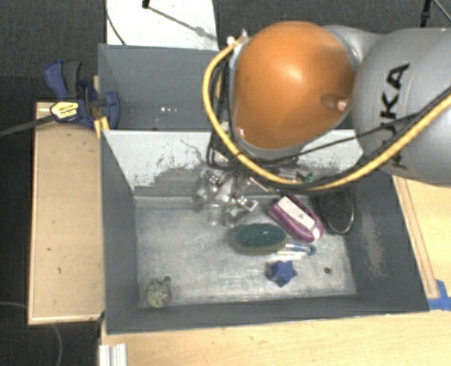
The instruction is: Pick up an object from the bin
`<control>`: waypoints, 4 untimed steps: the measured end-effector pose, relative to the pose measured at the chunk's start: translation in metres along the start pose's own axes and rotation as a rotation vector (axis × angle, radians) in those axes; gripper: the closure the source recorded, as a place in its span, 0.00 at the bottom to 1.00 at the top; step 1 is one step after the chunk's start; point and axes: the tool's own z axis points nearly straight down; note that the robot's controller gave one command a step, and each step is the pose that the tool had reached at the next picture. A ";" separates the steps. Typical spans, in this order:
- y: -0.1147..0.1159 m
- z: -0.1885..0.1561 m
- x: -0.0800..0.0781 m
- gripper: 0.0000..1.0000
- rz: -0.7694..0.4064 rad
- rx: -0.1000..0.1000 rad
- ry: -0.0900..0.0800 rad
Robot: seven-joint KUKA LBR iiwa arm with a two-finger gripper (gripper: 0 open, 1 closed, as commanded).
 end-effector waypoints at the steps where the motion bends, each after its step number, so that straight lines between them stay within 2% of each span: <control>1: 0.001 0.005 0.001 0.00 0.001 -0.006 0.007; 2: -0.081 0.138 0.070 0.00 -0.021 -0.009 0.016; 3: -0.106 0.202 0.078 0.00 0.000 -0.003 0.005; 4: -0.150 0.183 0.087 0.00 0.099 -0.001 0.006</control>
Offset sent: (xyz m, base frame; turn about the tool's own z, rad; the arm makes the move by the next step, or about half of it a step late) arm 0.0000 0.0000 0.0000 0.0000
